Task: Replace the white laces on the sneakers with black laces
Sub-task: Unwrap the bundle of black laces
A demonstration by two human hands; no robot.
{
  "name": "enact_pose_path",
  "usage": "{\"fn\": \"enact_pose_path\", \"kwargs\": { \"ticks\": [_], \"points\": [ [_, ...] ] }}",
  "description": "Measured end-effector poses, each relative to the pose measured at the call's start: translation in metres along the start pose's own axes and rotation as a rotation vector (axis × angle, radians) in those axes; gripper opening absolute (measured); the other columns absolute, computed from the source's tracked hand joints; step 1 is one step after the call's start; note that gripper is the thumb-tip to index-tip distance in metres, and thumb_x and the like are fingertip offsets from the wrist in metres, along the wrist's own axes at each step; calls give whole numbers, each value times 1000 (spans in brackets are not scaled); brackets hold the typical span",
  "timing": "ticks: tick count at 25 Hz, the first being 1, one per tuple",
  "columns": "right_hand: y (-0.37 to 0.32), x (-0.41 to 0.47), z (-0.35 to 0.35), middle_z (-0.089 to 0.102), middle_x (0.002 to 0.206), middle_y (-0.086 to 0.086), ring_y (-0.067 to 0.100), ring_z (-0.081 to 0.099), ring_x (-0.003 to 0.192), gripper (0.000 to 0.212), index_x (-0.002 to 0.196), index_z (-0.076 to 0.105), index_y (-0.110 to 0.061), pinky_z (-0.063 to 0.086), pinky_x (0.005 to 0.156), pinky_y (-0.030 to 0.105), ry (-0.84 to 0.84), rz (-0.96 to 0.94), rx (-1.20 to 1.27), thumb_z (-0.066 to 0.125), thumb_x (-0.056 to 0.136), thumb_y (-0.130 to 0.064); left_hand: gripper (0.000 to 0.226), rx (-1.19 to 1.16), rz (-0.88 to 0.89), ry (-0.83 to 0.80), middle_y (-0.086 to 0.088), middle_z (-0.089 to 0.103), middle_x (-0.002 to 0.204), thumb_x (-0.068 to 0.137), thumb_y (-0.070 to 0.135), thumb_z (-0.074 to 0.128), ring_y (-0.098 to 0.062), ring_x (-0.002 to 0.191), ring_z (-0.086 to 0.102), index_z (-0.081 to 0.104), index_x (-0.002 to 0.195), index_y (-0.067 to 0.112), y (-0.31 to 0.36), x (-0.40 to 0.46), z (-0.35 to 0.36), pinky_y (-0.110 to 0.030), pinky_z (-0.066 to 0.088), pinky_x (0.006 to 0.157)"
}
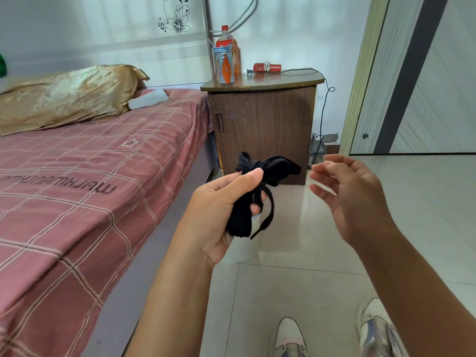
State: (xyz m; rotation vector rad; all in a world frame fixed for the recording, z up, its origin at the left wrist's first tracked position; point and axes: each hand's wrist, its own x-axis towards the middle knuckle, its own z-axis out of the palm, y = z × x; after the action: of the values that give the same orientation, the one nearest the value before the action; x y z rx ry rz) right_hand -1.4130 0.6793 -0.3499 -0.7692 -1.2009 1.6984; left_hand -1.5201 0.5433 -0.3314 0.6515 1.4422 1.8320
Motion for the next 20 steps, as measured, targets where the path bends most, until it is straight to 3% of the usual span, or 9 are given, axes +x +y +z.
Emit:
{"fn": "enact_pose_path", "kwargs": {
  "ticks": [5, 8, 12, 14, 17, 18, 20],
  "points": [
    [-7, 1, -2, 68, 92, 2, 18, 66, 95, 13, 97, 64, -18, 56, 82, 36, -200, 12, 36, 51, 95, -19, 17, -121, -40, -74, -4, 57, 59, 69, 23, 65, -7, 45, 46, 74, 59, 13, 9, -7, 5, -11, 40, 41],
    [-8, -5, 4, 69, 92, 3, 19, 68, 92, 26, 103, 65, -16, 57, 83, 38, -375, 61, 104, 55, 84, -31, 16, -170, -46, -90, -4, 58, 64, 69, 20, 65, -7, 50, 50, 75, 62, 10, 6, -5, 5, -11, 41, 41],
    [-6, -5, 7, 71, 86, 1, 17, 68, 90, 26, 104, 65, -14, 57, 80, 36, -364, 41, 140, 52, 88, -31, 15, -202, -58, -92, -3, 60, 64, 67, 21, 65, -7, 50, 51, 74, 60, 11, 6, -3, 2, -11, 41, 40],
    [-4, -3, 5, 70, 92, 2, 20, 66, 96, 36, 112, 62, -13, 56, 81, 38, -382, 58, 129, 56, 85, -36, 15, -88, 60, -66, -4, 61, 67, 69, 22, 66, -9, 50, 52, 72, 72, 9, 3, -2, 0, -14, 44, 44],
    [8, -12, 13, 69, 111, 8, 24, 66, 105, 49, 121, 57, -11, 56, 83, 41, -651, 134, 3, 59, 81, -40, 7, 227, 337, 33, -4, 64, 70, 78, 16, 70, -13, 62, 57, 69, 79, 9, -13, 5, 1, -24, 48, 58],
    [16, -16, 16, 70, 108, 7, 24, 68, 100, 44, 117, 60, -10, 56, 82, 39, -680, 121, -34, 59, 81, -35, 7, 288, 370, 91, -7, 63, 69, 80, 14, 70, -15, 64, 56, 68, 76, 8, -18, 8, 1, -28, 49, 60],
    [27, -17, 21, 73, 87, 3, 19, 69, 78, 25, 101, 68, -12, 57, 73, 32, -561, 26, -113, 62, 81, -26, 12, 336, 380, 189, -8, 63, 66, 82, 12, 69, -15, 63, 56, 67, 72, 6, -25, 13, 2, -29, 49, 60]
  ]
}}
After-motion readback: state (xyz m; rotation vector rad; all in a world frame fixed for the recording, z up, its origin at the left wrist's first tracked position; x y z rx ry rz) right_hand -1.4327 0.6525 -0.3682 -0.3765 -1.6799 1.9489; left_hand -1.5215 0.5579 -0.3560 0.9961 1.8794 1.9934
